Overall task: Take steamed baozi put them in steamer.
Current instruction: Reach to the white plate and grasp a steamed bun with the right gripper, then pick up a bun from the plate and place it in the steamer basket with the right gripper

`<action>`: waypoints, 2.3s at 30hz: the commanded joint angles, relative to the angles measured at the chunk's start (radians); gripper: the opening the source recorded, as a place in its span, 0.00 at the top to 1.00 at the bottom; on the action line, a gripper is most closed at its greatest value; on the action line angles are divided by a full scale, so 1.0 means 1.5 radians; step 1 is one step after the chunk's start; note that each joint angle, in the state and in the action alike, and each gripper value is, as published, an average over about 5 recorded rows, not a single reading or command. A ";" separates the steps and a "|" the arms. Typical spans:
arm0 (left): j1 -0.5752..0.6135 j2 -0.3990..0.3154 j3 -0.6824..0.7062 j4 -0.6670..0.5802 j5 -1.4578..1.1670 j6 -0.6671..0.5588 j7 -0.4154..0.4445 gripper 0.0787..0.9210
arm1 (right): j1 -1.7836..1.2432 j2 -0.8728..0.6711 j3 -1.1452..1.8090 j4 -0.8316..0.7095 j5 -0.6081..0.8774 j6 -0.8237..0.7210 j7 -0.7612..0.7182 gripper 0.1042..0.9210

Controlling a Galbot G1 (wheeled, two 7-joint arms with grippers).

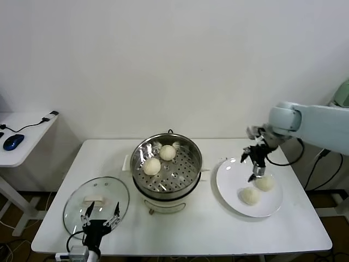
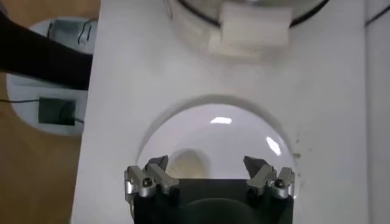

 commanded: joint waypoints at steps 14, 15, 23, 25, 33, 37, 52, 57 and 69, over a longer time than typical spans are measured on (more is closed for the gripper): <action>0.003 -0.002 -0.001 0.004 0.001 -0.002 0.004 0.12 | -0.270 -0.023 0.189 -0.066 -0.116 -0.062 0.098 0.12; 0.004 -0.001 -0.001 0.004 0.001 -0.002 0.004 0.12 | -0.271 -0.021 0.189 -0.066 -0.116 -0.064 0.098 0.12; 0.008 0.000 0.000 0.001 0.000 -0.002 0.004 0.12 | -0.275 -0.011 0.185 -0.069 -0.125 -0.071 0.100 0.14; 0.009 0.000 0.000 0.000 0.000 -0.002 0.004 0.12 | -0.277 -0.010 0.186 -0.070 -0.130 -0.072 0.101 0.17; 0.009 0.000 0.004 0.000 0.001 -0.003 0.004 0.12 | -0.256 -0.011 0.183 -0.061 -0.134 -0.073 0.091 0.32; 0.011 -0.001 0.004 -0.003 0.002 -0.003 0.004 0.12 | -0.176 -0.014 0.148 -0.043 -0.121 -0.057 0.065 0.34; 0.008 -0.001 0.007 -0.005 0.008 0.000 0.004 0.12 | 0.226 0.249 0.127 -0.063 -0.011 0.243 -0.128 0.33; 0.006 -0.001 0.007 -0.006 0.007 0.001 0.006 0.12 | 0.199 0.325 0.173 0.076 -0.076 0.299 -0.118 0.33; 0.007 -0.009 0.012 -0.008 0.008 0.002 0.005 0.12 | 0.035 0.425 0.149 0.083 -0.338 0.419 -0.071 0.33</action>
